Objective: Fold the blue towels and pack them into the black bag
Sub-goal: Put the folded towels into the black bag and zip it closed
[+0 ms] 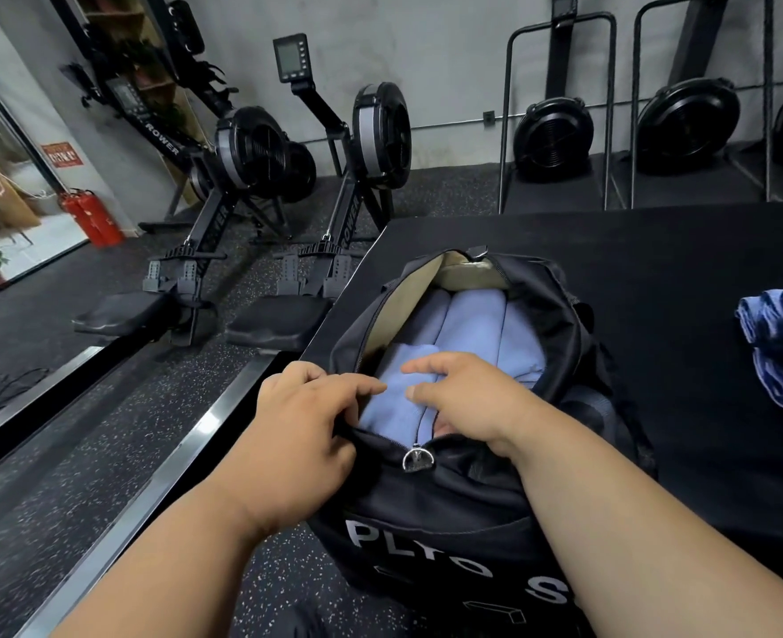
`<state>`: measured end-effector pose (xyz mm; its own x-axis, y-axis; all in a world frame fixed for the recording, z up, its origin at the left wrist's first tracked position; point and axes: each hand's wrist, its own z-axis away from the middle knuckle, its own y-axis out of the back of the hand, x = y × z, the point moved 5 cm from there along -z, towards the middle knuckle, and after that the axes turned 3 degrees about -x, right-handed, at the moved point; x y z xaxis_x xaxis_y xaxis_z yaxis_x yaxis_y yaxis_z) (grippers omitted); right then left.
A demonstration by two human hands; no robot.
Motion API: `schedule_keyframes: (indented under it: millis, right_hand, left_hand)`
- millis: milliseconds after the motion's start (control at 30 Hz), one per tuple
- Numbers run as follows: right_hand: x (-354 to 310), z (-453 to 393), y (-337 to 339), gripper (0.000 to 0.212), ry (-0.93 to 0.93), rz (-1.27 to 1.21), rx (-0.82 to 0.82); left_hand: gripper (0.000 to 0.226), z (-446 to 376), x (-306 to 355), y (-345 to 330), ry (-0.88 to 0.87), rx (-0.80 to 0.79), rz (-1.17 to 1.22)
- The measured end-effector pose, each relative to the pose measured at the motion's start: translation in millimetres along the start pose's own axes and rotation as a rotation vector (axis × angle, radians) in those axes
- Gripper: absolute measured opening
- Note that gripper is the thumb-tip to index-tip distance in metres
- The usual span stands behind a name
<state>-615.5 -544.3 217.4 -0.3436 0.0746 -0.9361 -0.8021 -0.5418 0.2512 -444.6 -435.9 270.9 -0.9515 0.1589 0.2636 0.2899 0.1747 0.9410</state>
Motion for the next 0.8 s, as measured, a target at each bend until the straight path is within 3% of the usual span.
schedule_keyframes:
  millis: [133, 300, 533, 800]
  right_hand:
    - [10.2, -2.3, -14.0, 0.042, -0.043, 0.013, -0.107]
    - [19.2, -7.2, -25.8, 0.057, -0.039, 0.143, -0.077]
    - [12.8, 0.1, -30.5, 0.065, 0.013, 0.295, -0.161]
    - [7.8, 8.9, -27.7, 0.073, -0.007, 0.317, -0.204]
  left_hand:
    - [0.073, 1.5, 1.2, 1.1, 0.017, 0.015, 0.041]
    - [0.073, 2.8, -1.0, -6.9, 0.019, 0.009, 0.028]
    - [0.071, 5.3, 1.6, -5.8, 0.03, 0.018, 0.012]
    - [0.068, 11.3, 8.4, -1.8, 0.052, -0.025, -0.023]
